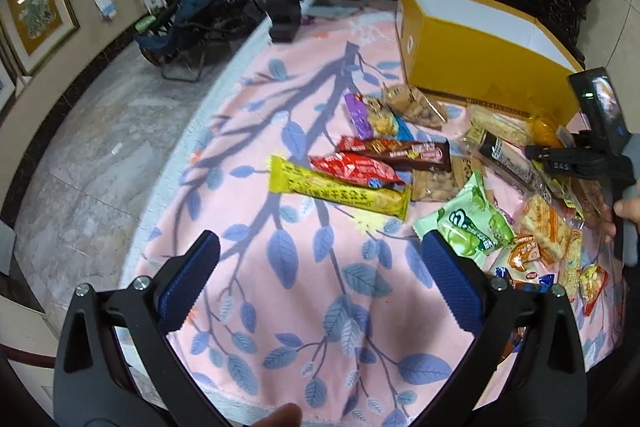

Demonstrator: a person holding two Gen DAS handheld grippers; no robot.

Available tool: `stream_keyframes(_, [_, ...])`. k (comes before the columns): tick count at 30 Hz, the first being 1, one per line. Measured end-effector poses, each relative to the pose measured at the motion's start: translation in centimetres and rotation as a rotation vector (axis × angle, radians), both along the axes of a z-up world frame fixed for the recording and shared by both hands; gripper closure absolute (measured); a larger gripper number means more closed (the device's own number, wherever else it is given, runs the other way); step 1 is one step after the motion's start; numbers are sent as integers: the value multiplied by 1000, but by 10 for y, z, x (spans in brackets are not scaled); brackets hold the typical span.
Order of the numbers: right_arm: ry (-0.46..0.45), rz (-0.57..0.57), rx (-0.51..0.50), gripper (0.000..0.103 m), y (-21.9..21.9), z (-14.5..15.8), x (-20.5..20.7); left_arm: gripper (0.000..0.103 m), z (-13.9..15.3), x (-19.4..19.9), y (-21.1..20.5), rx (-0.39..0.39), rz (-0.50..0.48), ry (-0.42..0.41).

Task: Organize snacks
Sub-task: 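Grasp the yellow barcode bread bag with the right tool while the left tool grasps the green pouch, then carry both bags into the yellow box and open both tools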

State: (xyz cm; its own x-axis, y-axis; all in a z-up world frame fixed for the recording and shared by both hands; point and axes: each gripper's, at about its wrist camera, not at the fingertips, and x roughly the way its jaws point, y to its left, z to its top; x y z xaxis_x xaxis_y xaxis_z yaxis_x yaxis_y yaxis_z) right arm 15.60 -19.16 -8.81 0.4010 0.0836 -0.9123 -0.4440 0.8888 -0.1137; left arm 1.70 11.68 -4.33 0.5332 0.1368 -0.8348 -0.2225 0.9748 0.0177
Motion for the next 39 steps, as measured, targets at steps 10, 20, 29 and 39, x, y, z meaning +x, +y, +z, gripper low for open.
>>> stream_keyframes(10, [-110, -40, 171, 60, -41, 59, -111, 2, -28, 41, 15, -160, 13, 40])
stream_keyframes(20, [-138, -131, 191, 60, -40, 50, -124, 2, -59, 53, -78, -184, -240, 131])
stream_keyframes(29, [-119, -154, 242, 60, -47, 46, -131, 7, -89, 79, -97, -187, -229, 129])
stream_keyframes(39, [-130, -167, 262, 60, -46, 44, -135, 81, -73, 65, -100, -263, -242, 33])
